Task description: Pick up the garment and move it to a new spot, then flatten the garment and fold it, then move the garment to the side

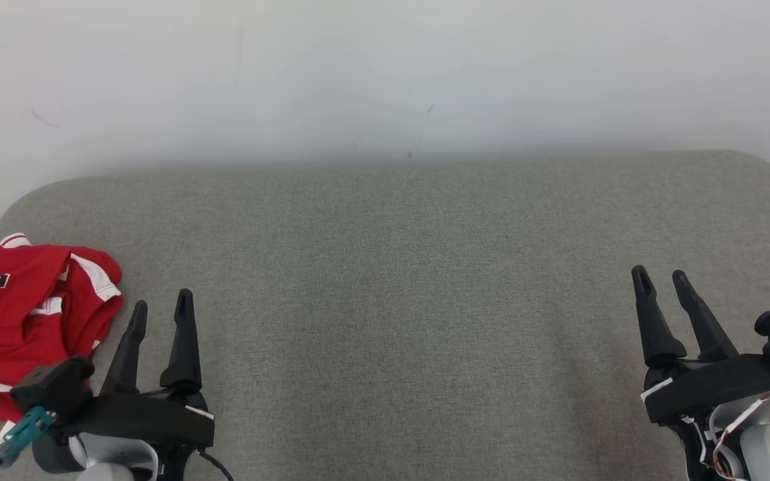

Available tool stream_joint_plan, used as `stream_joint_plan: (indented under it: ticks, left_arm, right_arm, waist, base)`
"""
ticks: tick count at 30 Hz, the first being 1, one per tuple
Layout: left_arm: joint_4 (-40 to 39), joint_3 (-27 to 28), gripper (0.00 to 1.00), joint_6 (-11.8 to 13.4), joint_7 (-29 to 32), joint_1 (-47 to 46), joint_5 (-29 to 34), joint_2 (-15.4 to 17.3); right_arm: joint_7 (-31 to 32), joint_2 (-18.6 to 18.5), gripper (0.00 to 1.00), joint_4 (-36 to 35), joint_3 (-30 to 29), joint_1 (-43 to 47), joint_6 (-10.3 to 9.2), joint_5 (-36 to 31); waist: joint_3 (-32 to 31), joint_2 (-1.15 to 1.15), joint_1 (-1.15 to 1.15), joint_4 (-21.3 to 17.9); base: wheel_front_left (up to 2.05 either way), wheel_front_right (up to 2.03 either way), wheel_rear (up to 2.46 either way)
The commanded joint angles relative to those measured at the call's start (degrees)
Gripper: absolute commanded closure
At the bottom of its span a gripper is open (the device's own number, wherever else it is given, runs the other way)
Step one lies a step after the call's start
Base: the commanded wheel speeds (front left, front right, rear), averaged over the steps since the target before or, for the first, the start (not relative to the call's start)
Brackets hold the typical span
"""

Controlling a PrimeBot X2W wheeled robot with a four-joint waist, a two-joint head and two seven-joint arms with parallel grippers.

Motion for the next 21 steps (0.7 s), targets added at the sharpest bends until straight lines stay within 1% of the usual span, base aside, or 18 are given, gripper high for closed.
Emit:
stream_joint_plan:
  ticks: [1, 12, 21]
  left_arm:
    - [-0.2, -0.5, 0.0, 0.5, 0.0, -1.7, 3.1, 0.7]
    - [0.8, -1.4, 0.0, 2.6, -0.6, -1.4, 9.7, 0.3]
    - [2.2, -2.3, 0.0, 3.0, 0.8, -1.1, 14.0, 0.8]
  right_arm:
    - [-1.0, -0.5, 0.0, -0.4, 0.5, -0.1, 0.01, -2.6]
    - [-3.4, 0.8, 0.0, 1.5, 0.6, 0.8, 0.01, -9.6]
    - [-4.0, 1.6, 0.0, 3.6, 0.5, 1.4, 0.01, -13.3]
  waist:
    - [0.0, 0.0, 0.0, 0.0]
    - [-0.1, 0.0, 0.0, -0.2]
    - [-0.2, 0.0, 0.0, -0.2]
  base:
    - [0.0, 0.0, 0.0]
    - [0.0, 0.0, 0.0]
    - [0.0, 0.0, 0.0]
